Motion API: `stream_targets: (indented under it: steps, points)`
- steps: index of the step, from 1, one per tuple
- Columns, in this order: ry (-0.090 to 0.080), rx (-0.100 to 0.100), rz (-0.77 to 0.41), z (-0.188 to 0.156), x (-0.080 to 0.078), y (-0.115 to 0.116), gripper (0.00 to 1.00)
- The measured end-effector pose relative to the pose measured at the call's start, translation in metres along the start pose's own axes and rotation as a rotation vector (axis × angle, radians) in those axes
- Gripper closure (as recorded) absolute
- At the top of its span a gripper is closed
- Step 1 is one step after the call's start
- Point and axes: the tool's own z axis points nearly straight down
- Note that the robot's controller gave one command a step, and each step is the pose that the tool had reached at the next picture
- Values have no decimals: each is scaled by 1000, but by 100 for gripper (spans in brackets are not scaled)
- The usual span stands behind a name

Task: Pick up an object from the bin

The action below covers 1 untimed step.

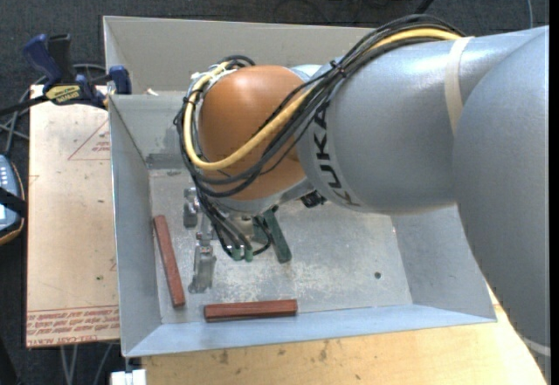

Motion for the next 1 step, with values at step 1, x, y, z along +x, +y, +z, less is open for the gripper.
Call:
stream_targets:
  steps: [1]
  points:
    - [-7,-2,4,-4,-2,-1,0]
